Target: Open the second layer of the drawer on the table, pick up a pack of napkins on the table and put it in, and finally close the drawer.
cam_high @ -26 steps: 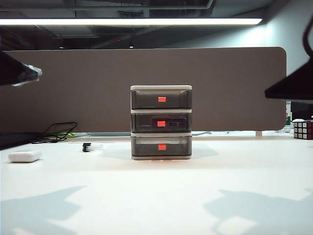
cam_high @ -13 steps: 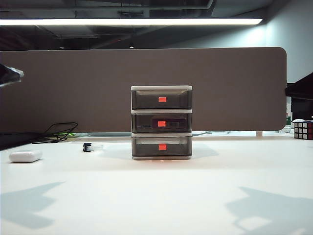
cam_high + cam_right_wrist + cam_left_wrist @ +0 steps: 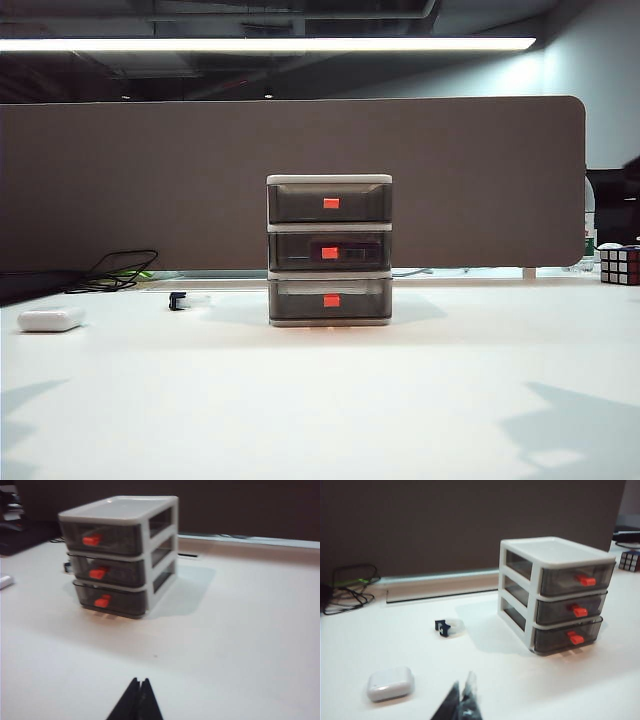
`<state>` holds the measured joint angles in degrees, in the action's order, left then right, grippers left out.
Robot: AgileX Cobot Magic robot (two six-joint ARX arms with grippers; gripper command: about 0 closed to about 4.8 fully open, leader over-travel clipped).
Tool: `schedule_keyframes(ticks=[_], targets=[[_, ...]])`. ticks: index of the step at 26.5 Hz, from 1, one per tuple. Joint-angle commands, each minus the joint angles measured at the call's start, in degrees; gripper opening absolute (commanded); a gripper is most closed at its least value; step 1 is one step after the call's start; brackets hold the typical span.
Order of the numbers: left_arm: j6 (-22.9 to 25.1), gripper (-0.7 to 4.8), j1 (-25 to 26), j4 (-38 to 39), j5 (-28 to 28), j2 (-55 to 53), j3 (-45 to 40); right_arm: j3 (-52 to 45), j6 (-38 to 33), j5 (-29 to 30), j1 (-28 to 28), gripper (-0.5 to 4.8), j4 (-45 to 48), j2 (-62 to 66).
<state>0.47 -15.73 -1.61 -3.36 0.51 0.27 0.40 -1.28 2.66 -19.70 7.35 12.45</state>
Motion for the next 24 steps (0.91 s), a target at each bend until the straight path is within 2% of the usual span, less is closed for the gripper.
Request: schedule_keyframes(ticks=[1, 7, 14, 24], targets=[[1.8, -0.06, 0.1, 2.1, -2.5, -0.9, 0.1, -0.4, -0.2, -1.6, 0.1, -0.05, -3.7, -3.3], [4.1, -0.06, 1.3, 1.4, 0.4, -0.7, 0.1, -0.3, 1.5, -5.5, 1.8, -0.05, -8.4, -10.0], [3.6, -0.05, 4.2, 1.7, 0.8, -0.7, 0.1, -0.3, 1.3, -3.7, 8.0, -0.05, -9.2, -12.5], [3.6, -0.05, 4.1, 2.0, 0.6, -0.7, 0.2, -0.4, 1.3, -4.3, 8.5, -0.01, -9.3, -12.5]])
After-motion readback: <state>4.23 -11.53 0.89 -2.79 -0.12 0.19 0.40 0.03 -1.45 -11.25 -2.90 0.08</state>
